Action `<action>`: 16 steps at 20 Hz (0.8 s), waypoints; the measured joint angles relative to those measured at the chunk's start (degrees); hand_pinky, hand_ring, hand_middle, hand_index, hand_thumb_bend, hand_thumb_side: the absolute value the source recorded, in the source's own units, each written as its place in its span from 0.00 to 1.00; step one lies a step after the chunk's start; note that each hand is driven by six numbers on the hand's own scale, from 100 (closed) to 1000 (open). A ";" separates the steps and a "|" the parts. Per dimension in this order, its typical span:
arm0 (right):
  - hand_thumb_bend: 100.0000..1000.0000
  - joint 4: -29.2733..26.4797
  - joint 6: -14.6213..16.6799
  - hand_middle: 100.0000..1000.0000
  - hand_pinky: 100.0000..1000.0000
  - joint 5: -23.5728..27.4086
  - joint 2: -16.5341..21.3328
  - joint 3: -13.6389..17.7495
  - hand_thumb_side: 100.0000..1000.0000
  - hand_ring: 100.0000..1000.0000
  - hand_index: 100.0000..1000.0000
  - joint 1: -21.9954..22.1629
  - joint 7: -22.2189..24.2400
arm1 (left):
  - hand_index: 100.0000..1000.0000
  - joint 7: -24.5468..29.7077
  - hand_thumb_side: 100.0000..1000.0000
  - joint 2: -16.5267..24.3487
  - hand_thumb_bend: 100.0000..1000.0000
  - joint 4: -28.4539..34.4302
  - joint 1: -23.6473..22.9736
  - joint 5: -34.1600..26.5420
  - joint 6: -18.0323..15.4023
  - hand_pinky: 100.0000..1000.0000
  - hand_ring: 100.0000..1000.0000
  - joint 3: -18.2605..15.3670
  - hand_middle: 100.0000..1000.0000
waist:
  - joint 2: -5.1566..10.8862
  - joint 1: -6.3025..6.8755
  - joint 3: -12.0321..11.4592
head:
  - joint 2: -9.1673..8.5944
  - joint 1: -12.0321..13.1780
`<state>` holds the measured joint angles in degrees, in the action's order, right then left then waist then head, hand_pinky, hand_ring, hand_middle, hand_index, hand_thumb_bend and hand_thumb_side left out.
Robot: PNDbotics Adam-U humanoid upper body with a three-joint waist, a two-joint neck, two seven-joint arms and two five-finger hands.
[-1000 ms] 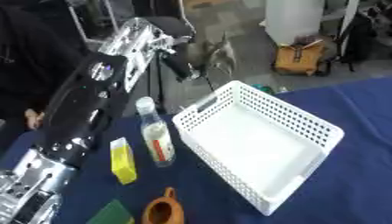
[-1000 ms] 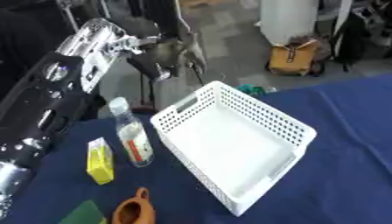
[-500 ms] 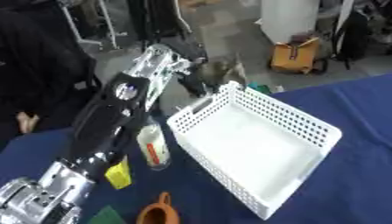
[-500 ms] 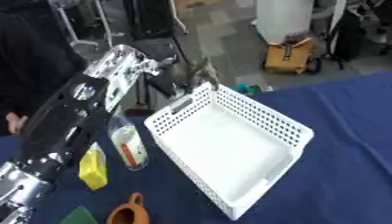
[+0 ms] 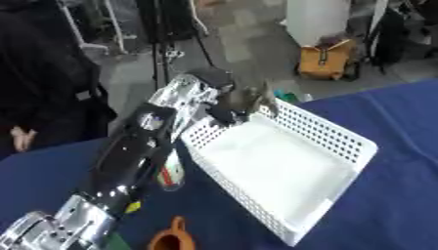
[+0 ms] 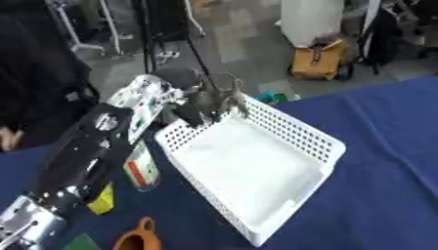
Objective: Pick up objects on the table and place them in the box.
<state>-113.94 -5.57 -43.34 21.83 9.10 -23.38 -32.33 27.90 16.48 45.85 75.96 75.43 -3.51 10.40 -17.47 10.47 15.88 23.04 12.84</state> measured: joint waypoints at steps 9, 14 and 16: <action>0.00 0.00 0.31 0.50 0.57 0.27 -0.41 -0.31 0.52 0.59 0.51 -0.83 0.32 | 0.85 -4.38 0.79 -0.95 0.00 -1.46 -0.87 -0.34 1.13 0.86 0.77 -0.06 0.68 | -0.76 0.05 0.92 | -1.01 0.61; 0.00 0.00 0.53 0.49 0.57 0.55 -0.44 -0.33 0.51 0.59 0.51 -0.85 0.60 | 1.00 -5.38 0.95 -1.04 0.18 -2.31 -0.97 -0.34 -0.23 0.95 0.95 -0.37 0.92 | -1.04 0.06 1.03 | -1.04 0.62; 0.00 0.00 0.62 0.49 0.57 0.57 -0.44 -0.33 0.52 0.59 0.51 -0.85 0.71 | 1.00 -5.26 1.00 -1.11 0.27 -2.56 -0.98 -0.35 -1.09 0.97 0.98 -0.41 0.96 | -1.05 0.06 0.93 | -1.04 0.62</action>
<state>-113.93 -4.96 -42.77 21.39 8.77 -24.23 -31.63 22.64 15.37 43.29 74.99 75.08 -4.60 9.99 -18.51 10.53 16.82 22.00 13.47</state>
